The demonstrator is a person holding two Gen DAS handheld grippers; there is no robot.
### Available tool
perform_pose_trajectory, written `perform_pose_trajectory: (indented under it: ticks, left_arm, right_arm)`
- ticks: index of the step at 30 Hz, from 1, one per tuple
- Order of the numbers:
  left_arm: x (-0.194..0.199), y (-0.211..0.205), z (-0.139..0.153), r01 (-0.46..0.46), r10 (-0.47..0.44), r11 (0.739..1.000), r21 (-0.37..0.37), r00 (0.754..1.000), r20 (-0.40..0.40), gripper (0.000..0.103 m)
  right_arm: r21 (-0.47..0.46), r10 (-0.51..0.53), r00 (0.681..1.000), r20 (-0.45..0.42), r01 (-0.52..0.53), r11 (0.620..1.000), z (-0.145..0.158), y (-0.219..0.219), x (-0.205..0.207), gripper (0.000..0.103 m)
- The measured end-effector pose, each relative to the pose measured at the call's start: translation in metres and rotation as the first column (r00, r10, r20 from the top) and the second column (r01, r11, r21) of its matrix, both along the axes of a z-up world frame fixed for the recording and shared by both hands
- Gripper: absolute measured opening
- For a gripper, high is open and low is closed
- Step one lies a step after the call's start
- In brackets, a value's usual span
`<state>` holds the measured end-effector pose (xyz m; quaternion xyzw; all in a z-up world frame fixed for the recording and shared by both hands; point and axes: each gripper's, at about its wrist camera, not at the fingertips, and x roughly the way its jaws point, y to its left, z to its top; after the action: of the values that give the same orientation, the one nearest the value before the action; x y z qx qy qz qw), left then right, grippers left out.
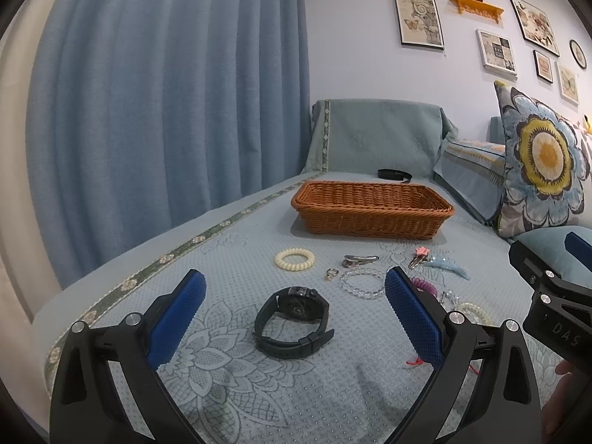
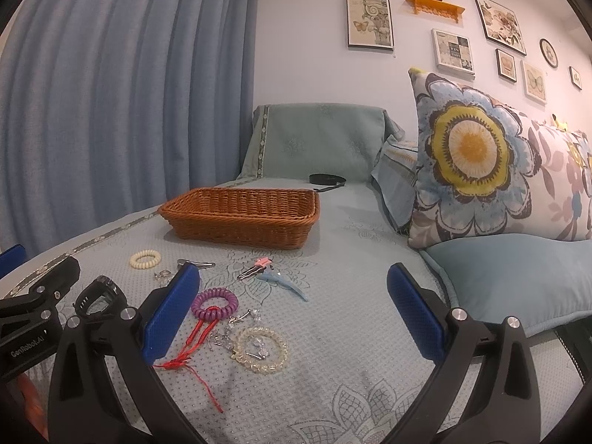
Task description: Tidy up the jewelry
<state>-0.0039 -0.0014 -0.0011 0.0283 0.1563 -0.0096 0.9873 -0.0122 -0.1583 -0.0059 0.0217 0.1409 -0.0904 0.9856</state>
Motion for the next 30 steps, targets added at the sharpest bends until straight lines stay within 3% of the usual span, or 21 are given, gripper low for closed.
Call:
perform_pose_trajectory:
  ticks: [3, 13, 17, 30]
  left_arm:
    - [0.0001, -0.0016, -0.0014, 0.0, 0.0, 1.0, 0.03, 1.0, -0.006, 0.094]
    - [-0.0013, 0.0025, -0.0004, 0.001, -0.001, 1.0, 0.03, 1.0, -0.001, 0.094]
    - [-0.0025, 0.0023, 0.0004, 0.001, 0.0, 0.998, 0.07, 1.0, -0.014, 0.094]
    - [-0.0047, 0.0079, 0.0029, 0.005, -0.005, 1.0, 0.016, 1.0, 0.014, 0.094]
  right_arm:
    - [0.002, 0.001, 1.0, 0.009, -0.001, 1.0, -0.0002, 0.001, -0.0016, 0.097]
    - [0.002, 0.003, 0.999, 0.037, -0.003, 1.0, 0.0009, 0.0015, -0.0036, 0.097]
    - [-0.011, 0.003, 1.0, 0.019, -0.003, 1.0, 0.0004, 0.0022, -0.0024, 0.097]
    - [-0.034, 0.007, 1.0, -0.015, -0.007, 0.999, -0.0005, 0.0043, -0.0009, 0.097]
